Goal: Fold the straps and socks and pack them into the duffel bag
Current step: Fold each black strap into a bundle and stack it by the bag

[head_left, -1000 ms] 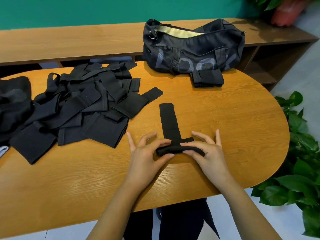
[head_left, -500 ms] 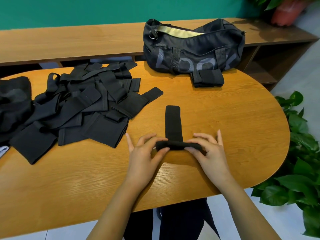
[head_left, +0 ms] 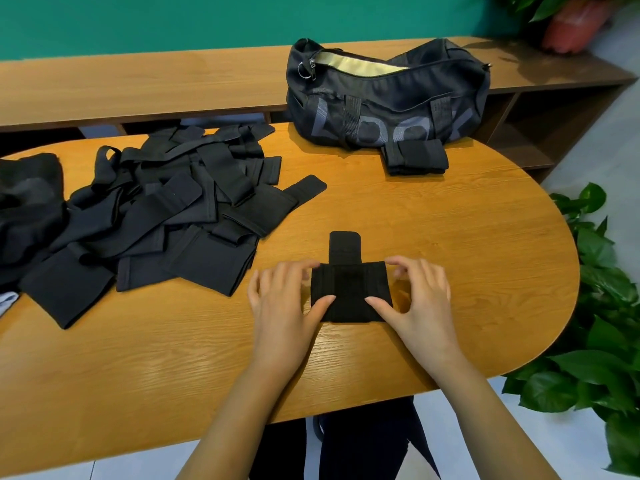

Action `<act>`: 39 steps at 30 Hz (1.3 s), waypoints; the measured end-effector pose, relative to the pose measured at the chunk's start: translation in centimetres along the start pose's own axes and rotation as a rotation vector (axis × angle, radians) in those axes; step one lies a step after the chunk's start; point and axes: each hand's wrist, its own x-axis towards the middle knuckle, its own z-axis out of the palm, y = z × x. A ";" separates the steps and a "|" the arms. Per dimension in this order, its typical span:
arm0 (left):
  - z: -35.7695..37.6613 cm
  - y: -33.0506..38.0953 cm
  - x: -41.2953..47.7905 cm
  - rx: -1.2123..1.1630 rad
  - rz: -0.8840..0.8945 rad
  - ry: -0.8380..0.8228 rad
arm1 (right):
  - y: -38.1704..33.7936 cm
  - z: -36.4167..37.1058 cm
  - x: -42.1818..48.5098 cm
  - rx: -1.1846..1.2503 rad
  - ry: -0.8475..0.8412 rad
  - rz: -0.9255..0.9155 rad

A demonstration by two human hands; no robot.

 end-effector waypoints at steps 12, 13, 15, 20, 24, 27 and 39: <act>-0.2 -0.4 -0.1 0.005 0.152 -0.181 | 0.1 0.0 -0.1 0.001 -0.138 -0.086; -0.2 -0.4 0.0 0.002 0.148 -0.177 | 0.1 0.0 -0.1 0.009 -0.149 -0.081; -0.2 -0.3 0.0 -0.004 0.146 -0.164 | 0.2 0.0 -0.1 0.010 -0.166 -0.088; -0.2 -0.3 -0.1 -0.033 0.127 -0.143 | 0.4 0.0 -0.1 0.005 -0.173 -0.119; -0.2 -0.3 0.0 -0.046 0.125 -0.126 | 0.4 0.1 0.0 0.020 -0.164 -0.108; -0.2 -0.2 0.0 -0.040 0.126 -0.128 | 0.5 0.1 0.0 0.011 -0.156 -0.118; -0.3 -0.1 0.0 -0.035 0.119 -0.165 | 0.4 0.1 0.1 0.051 -0.110 -0.112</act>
